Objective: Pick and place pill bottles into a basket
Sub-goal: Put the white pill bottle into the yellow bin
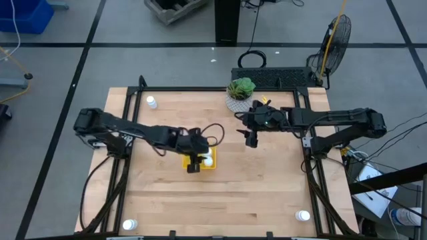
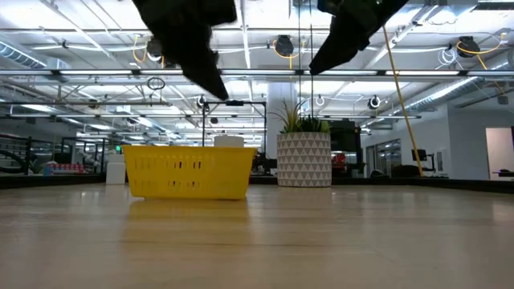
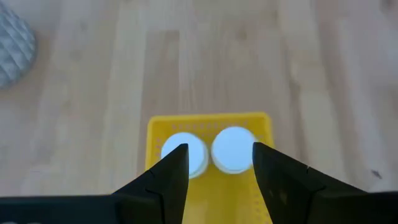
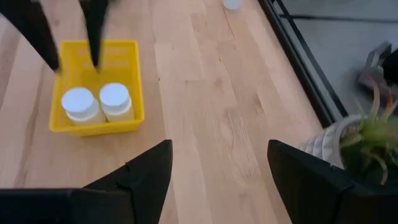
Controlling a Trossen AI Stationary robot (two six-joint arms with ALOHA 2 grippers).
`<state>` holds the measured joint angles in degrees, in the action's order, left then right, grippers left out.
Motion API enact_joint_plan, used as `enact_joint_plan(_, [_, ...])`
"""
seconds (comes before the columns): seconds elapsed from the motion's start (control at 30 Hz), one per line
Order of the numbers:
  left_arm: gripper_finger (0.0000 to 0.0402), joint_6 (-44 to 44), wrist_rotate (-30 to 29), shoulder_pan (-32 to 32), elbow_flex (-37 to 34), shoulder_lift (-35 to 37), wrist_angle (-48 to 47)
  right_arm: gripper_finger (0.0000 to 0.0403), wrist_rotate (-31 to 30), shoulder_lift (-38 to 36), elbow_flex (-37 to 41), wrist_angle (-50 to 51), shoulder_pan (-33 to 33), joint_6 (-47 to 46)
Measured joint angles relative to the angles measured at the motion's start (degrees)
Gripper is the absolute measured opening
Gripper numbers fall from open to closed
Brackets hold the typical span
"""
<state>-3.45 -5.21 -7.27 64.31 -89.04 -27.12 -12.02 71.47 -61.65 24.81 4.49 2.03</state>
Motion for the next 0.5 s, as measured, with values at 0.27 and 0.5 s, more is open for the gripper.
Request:
enact_joint_plan(0.27, [0.0166, -1.76, -1.85, -0.10, 0.04, 9.72, -8.29, 0.0237, -8.70, -6.71, 0.67, 4.14, -3.66, -12.25])
enact_joint_plan(0.5, [0.0157, -2.48, -6.76, -1.18, 0.07, 14.38, -12.50, 0.0209, -7.46, -9.89, 0.81, 13.08, -14.78, -27.48])
